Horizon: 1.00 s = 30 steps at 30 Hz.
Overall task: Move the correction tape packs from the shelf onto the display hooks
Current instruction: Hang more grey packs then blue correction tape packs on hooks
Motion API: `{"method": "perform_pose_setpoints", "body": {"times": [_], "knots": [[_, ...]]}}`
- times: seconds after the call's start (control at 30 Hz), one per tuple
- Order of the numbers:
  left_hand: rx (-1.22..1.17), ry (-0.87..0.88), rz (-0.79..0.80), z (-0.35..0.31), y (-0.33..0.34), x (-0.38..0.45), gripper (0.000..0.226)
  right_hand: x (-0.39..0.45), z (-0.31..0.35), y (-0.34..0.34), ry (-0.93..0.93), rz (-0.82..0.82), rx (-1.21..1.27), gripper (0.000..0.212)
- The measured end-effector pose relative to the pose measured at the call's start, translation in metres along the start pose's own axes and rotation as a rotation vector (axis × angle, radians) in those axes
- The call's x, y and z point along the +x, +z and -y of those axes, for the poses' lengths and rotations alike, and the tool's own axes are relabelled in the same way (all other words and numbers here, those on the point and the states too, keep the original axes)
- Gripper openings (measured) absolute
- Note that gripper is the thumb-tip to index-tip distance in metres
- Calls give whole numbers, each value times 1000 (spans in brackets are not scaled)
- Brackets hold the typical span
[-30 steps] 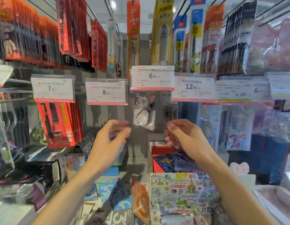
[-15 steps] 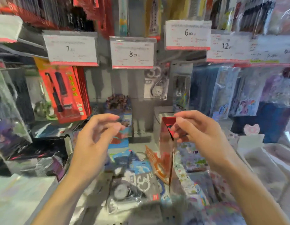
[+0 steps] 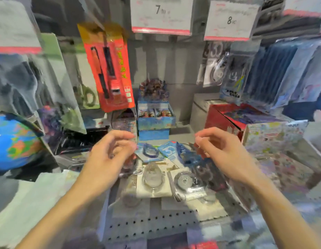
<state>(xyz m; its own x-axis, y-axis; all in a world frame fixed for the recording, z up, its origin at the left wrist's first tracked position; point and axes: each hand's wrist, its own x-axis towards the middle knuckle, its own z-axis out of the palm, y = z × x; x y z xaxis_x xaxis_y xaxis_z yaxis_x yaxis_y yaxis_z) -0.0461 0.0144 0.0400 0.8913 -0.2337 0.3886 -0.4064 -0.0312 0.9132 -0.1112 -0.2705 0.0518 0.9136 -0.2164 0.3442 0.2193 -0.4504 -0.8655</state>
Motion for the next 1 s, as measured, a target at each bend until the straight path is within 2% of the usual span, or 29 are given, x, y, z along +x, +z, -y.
{"method": "perform_pose_setpoints", "body": {"times": [0.2,0.33,0.5,0.6,0.73,0.83,0.93,1.0], "knots": [[247,-157,153,46,10,27,17,23,-25,31,38,122,-200,9],[592,-178,211,64,23,48,26,49,-46,56,18,224,-371,5],[810,-261,256,71,30,65,44,79,-59,85,-1,370,-521,23],[853,-329,273,75,30,68,49,88,-65,96,13,458,-572,37],[835,-379,294,80,25,71,45,91,-73,99,51,527,-455,42],[759,-356,267,80,23,70,42,90,-81,99,59,525,-363,33],[656,-331,270,82,22,68,39,90,-88,97,108,473,-250,9],[600,-305,265,86,22,69,38,91,-90,98,105,417,-255,14]]}}
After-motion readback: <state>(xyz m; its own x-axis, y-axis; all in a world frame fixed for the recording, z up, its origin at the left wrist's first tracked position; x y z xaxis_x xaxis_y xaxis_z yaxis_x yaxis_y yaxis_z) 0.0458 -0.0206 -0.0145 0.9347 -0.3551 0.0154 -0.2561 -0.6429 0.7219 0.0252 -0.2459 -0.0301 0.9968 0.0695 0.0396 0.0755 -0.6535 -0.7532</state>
